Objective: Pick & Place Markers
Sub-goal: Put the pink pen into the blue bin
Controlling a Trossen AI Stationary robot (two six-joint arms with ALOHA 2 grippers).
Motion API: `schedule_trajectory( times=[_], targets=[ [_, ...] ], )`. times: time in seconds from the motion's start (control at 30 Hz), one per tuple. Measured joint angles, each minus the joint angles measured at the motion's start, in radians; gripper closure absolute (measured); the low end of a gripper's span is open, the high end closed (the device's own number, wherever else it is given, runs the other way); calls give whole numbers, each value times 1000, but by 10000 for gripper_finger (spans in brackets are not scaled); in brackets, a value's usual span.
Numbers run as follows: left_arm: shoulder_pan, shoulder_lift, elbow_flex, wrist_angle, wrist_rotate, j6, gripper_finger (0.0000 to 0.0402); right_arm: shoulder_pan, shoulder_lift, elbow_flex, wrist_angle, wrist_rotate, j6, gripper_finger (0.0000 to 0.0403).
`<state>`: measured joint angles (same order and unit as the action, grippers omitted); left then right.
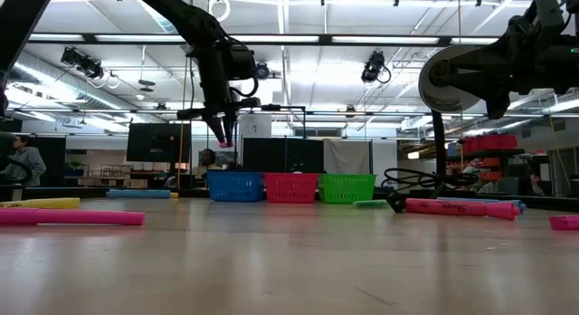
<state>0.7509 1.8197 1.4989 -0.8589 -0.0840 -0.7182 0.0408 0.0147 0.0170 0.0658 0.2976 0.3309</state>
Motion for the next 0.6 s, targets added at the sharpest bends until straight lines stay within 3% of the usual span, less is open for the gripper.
schedule_trajectory(
  times=[0.23, 0.6],
  targets=[
    [14, 31, 32, 23, -1, 0, 365, 0, 0, 0, 0, 0, 0, 237],
    [14, 150, 137, -89, -4, 23, 365, 0, 0, 0, 0, 0, 0, 237]
  ],
)
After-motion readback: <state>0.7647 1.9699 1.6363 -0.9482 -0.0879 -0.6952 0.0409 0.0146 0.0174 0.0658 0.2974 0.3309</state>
